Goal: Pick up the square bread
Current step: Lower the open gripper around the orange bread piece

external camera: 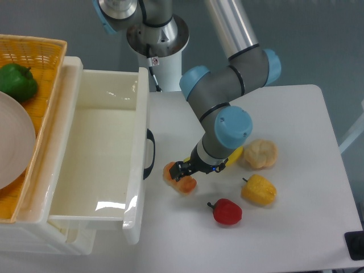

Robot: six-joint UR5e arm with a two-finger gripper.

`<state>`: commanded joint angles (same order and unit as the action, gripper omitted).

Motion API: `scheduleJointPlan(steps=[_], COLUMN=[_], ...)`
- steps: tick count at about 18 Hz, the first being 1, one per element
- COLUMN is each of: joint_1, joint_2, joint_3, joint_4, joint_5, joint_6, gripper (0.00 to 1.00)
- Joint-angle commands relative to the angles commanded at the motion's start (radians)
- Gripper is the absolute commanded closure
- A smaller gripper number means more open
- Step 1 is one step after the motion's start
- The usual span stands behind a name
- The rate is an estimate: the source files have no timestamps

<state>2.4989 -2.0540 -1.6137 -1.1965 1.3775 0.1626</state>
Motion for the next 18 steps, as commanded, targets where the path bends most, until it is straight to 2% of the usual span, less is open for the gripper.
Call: scheduleJointPlan(steps=[4,6,18], joint_1=[-0.021,-0.026,-0.04], joint_2=[-0.029,-0.031,-0.052], joint_3=[-0.002,0.0,-0.002], joint_4=[0.006,0.023,0.032], joint_5=[0.051,0.055,0.058], joint_6=[-0.051,-0.058,-0.077], gripper=[0.0,0.0,0.03])
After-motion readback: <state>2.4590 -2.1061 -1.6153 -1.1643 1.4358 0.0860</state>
